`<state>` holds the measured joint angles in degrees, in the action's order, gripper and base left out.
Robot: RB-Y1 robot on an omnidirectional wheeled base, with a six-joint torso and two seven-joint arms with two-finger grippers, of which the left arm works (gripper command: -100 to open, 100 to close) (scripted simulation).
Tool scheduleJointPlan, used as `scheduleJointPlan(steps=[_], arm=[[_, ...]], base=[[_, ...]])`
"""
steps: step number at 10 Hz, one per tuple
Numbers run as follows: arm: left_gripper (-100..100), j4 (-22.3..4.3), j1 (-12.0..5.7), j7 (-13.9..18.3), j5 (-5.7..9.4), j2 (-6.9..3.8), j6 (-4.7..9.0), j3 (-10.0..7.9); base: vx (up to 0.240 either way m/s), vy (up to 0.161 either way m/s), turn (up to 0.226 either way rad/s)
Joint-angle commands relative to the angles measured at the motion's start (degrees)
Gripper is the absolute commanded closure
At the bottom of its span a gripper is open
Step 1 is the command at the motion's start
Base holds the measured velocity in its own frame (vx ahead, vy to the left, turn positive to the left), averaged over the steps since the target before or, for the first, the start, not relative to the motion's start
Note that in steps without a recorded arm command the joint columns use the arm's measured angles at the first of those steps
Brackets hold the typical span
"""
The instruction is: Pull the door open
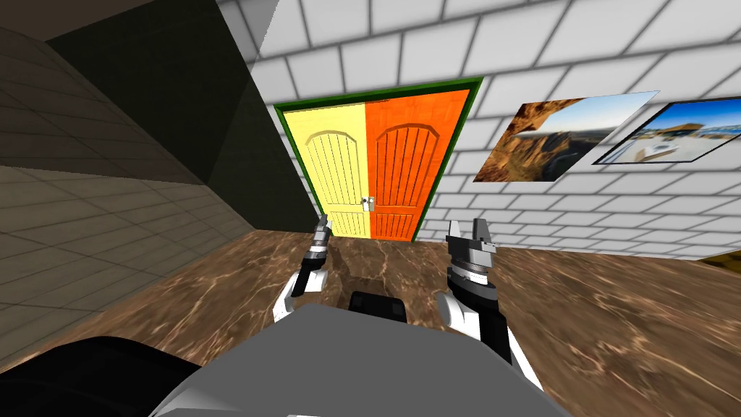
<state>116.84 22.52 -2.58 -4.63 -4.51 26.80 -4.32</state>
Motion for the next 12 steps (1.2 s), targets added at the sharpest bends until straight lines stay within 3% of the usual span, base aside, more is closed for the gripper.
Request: scheduleJointPlan(steps=[1, 12], arm=[[-100, -1.69, -0.38, 0.15, 0.13, 0.04, 0.30, 0.06], [-100, -13.37, -6.05, 2.35, 2.37, -1.65, -2.41, -0.75]], base=[[0.122, -0.008, -0.019], [0.096, -0.005, -0.026]])
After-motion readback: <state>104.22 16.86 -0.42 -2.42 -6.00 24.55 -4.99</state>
